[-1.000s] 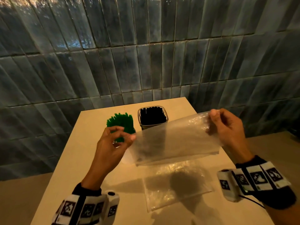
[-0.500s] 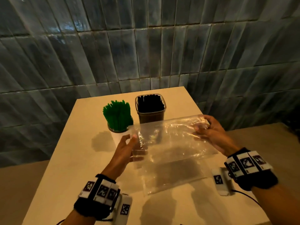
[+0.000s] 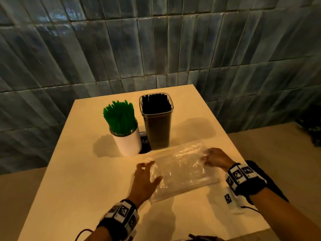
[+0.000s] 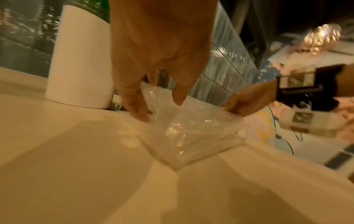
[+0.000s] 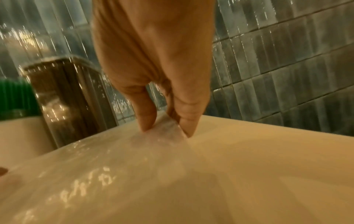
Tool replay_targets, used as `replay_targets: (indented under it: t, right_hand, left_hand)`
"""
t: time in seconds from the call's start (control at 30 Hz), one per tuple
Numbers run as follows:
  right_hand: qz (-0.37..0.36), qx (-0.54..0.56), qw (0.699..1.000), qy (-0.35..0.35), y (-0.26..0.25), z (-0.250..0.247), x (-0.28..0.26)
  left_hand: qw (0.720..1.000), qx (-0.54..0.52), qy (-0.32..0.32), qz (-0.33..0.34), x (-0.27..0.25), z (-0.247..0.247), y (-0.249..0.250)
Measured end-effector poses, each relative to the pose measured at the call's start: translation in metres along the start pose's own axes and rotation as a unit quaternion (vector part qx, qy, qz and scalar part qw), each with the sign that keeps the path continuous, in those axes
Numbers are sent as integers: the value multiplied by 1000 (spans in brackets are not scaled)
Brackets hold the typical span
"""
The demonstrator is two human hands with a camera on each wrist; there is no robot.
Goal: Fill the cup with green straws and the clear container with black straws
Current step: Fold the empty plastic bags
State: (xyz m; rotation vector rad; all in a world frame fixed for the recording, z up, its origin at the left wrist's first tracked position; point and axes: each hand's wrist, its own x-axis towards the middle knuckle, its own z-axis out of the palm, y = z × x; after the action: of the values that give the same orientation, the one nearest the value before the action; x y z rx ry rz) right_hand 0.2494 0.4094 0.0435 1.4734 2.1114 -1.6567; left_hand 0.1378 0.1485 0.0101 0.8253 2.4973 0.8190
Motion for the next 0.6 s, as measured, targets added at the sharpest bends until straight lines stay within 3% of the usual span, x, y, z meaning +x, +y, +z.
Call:
replay_targets:
  t: [0.07, 0.13, 0.23, 0.3, 0.47, 0.6]
  right_hand:
    - [-16, -93, 995, 27, 7, 5, 11]
    - [-40, -237, 970, 36, 11, 8, 14]
    - [-49, -333, 940, 59, 17, 14, 13]
    - [-21, -349, 934, 73, 21, 16, 14]
    - [39, -291, 954, 54, 23, 18, 18]
    - [9, -319, 948, 7, 11, 16, 6]
  left_hand:
    - [991, 128, -42, -5, 0, 7, -7]
    - [978, 188, -86, 8, 1, 11, -13]
    - [957, 254, -135, 44, 1, 16, -18]
    - [949, 277, -140, 59, 0, 19, -23]
    - [944, 279, -158, 78, -5, 23, -32]
    - [950, 256, -163, 79, -5, 10, -13]
